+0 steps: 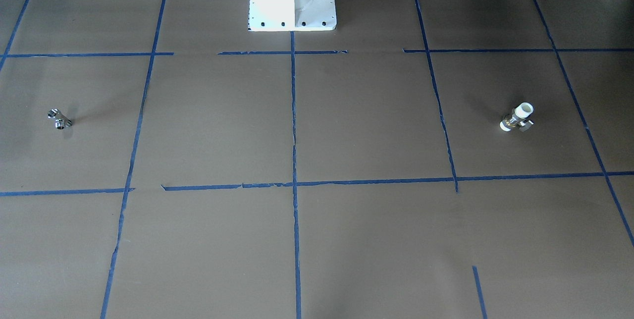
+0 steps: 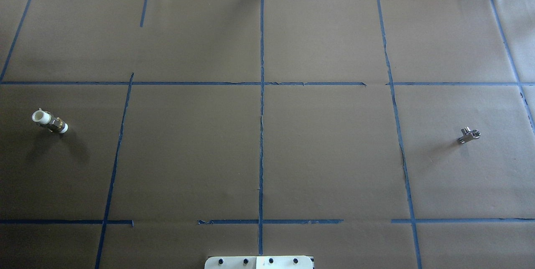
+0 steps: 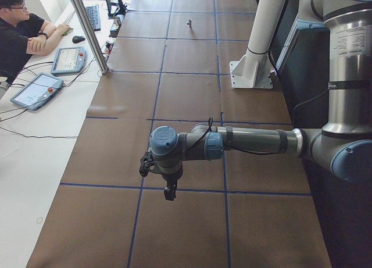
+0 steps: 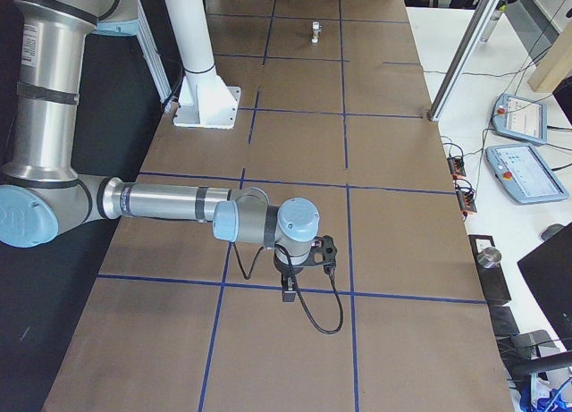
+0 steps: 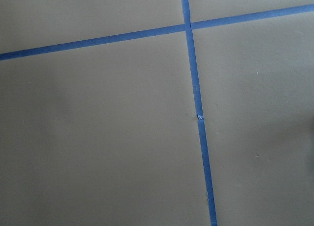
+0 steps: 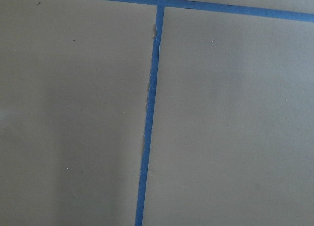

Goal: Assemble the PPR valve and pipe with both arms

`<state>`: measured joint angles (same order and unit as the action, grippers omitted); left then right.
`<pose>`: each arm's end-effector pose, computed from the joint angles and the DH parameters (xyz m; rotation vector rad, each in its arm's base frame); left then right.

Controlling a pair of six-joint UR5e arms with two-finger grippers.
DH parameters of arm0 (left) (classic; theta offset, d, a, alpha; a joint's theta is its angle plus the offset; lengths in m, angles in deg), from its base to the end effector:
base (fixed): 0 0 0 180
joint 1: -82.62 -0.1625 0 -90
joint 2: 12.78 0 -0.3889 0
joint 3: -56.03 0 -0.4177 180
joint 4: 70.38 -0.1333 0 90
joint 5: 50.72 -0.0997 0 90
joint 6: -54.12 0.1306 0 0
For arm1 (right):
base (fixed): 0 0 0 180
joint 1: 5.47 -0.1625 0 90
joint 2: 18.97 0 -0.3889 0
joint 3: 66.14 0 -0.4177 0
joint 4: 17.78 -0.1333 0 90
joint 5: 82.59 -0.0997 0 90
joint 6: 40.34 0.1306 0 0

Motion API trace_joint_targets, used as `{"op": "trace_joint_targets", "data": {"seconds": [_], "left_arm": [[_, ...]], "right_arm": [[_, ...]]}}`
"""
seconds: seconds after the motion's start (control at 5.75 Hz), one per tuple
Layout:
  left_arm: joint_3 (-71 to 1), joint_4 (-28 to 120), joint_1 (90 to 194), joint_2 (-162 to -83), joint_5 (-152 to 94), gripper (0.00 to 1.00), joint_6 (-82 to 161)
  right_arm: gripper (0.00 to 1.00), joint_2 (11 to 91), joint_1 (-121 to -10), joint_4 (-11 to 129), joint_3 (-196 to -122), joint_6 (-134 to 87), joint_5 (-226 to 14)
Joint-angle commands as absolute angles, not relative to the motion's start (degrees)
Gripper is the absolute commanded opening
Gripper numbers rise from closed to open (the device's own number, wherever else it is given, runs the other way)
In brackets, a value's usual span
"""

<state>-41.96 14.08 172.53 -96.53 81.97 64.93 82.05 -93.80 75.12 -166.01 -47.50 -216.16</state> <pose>-0.0440 -0.4684 0.6388 0.0066 0.7482 0.1566 0.0306 -0.4371 0.6540 -0.0308 -0.7629 -0.1197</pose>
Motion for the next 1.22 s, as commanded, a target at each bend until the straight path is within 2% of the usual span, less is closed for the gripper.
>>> {"op": "trace_joint_targets", "data": {"seconds": [0.0, 0.52, 0.7, 1.04], "left_arm": [[-42.05, 14.09, 172.53, -96.36, 81.91, 1.0, 65.8], [-44.59, 14.09, 171.66, -97.41, 81.56, 1.0, 65.29], [-44.08, 15.39, 171.56, -99.07, 81.56, 1.0, 65.37], [-43.63, 18.2, 171.48, -102.25, 81.99, 1.0, 65.98]], "right_arm": [[1.0, 81.93, -93.8, 75.12, -166.16, -47.73, -216.27], [1.0, 81.49, -93.62, 74.34, -166.5, -47.2, -216.54], [1.0, 80.62, -93.62, 66.59, -166.59, -47.11, -216.45], [1.0, 80.44, -93.01, 63.52, -165.55, -47.02, -217.85]]}}
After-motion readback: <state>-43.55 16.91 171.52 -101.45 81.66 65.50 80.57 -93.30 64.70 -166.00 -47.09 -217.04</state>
